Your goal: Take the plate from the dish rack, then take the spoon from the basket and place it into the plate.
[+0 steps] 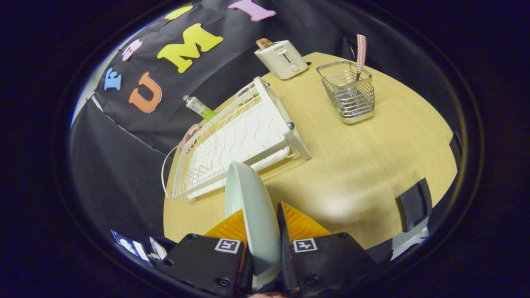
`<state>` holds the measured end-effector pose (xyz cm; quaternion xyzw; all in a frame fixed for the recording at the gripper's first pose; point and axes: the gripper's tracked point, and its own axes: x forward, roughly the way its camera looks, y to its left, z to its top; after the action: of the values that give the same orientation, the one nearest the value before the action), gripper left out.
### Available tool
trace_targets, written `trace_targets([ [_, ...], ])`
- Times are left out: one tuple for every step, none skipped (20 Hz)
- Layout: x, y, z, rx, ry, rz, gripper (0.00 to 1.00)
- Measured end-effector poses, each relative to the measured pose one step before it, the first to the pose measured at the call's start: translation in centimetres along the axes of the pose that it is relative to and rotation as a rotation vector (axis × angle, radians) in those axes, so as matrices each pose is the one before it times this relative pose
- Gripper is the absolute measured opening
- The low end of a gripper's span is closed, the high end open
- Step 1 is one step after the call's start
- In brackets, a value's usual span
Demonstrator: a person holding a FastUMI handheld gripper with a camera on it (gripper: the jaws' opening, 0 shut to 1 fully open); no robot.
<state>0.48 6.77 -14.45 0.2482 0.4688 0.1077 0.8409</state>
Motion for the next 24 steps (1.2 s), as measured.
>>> trace_targets([
  [0.378, -0.063, -0.271, 0.01443, 0.01242, 0.00529, 0.33],
  [0.274, -0.181, -0.224, 0.01926, 0.00859, 0.00624, 0.33],
  [0.311, -0.035, -0.111, 0.02019, 0.00729, 0.00938, 0.34],
  [0.301, 0.036, -0.374, 0.01370, 0.00692, 0.01885, 0.34],
  [-0.163, 0.063, -0.173, 0.00718, 0.00566, 0.00908, 0.35],
  [0.164, 0.116, 0.144, 0.00435, -0.00270, 0.00982, 0.35],
  [-0.128, 0.006, 0.130, 0.00357, -0.00516, 0.00351, 0.38],
  [-0.022, -0.019, 0.175, 0.00374, -0.00466, 0.00436, 0.42],
  [-0.088, 0.012, -0.035, 0.00745, 0.00113, 0.00719, 0.43],
  [0.048, 0.025, -0.056, 0.01012, 0.00763, 0.01044, 0.44],
  [0.051, 0.068, 0.055, 0.01168, 0.00142, 0.00933, 0.45],
  [0.144, -0.073, 0.138, 0.00221, 0.00050, 0.00070, 0.45],
  [0.221, 0.018, 0.151, -0.00219, -0.00332, 0.00877, 0.46],
  [0.036, 0.337, 0.128, -0.00306, -0.00322, 0.02167, 0.46],
  [-0.022, 0.384, 0.132, -0.01094, -0.00937, 0.01905, 0.48],
  [-0.307, 0.161, 0.171, -0.02211, -0.01533, 0.00324, 0.51],
  [-0.397, -0.046, 0.158, -0.04059, -0.01582, -0.00647, 0.55],
  [-0.511, 0.037, 0.291, -0.04471, -0.02532, -0.00790, 0.58],
  [-0.540, 0.173, 0.199, -0.04478, -0.02753, -0.01089, 0.61],
  [-0.650, 0.098, 0.363, -0.04626, -0.02882, -0.01096, 0.64],
  [-0.608, -0.006, 0.382, -0.04693, -0.03033, -0.01405, 0.67],
  [-0.581, -0.134, 0.558, -0.04561, -0.03840, -0.01781, 0.68],
  [-0.560, -0.458, 0.326, -0.04663, -0.04175, -0.02530, 0.70],
  [-0.738, -0.311, 0.737, -0.03555, -0.04915, -0.01360, 0.71],
])
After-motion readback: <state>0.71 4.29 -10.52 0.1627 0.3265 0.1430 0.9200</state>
